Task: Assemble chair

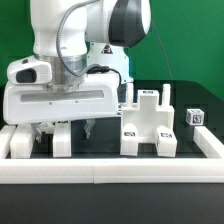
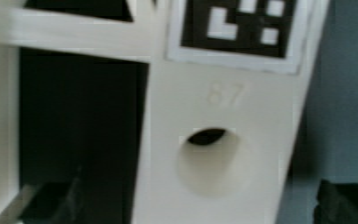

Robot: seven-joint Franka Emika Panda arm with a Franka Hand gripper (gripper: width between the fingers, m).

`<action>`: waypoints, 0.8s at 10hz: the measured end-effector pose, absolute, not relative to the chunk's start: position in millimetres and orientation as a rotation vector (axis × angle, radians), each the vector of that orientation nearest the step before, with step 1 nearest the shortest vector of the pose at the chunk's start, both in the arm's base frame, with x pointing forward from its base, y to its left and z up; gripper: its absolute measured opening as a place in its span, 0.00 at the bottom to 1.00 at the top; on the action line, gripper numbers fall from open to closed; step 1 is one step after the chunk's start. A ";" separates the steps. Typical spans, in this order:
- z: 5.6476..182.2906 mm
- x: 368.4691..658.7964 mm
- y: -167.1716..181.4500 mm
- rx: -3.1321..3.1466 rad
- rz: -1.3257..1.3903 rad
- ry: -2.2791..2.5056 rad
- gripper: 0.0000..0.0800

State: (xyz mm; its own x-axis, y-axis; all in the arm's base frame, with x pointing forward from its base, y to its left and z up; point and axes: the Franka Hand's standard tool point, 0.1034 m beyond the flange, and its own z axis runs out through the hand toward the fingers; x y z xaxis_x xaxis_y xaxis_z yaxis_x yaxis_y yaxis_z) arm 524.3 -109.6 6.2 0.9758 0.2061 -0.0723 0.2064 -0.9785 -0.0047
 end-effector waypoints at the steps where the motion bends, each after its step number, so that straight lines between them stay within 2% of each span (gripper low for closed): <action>1: 5.9 524.3 -108.9 3.120 -0.114 0.327 0.81; 6: 5.6 524.7 -107.6 3.121 -0.115 0.330 0.81; 7: 5.9 525.4 -107.6 3.121 -0.114 0.331 0.66; 8: 6.0 525.7 -107.7 3.121 -0.113 0.331 0.66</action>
Offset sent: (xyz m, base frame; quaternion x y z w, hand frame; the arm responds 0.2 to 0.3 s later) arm 0.0046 0.0045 -0.0083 -0.0006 0.0077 0.0016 1.0000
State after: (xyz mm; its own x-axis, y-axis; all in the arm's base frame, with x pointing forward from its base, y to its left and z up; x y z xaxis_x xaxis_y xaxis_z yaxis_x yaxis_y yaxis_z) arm 525.7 -107.7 6.0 0.9752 0.2092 -0.0718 0.2093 -0.9778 -0.0066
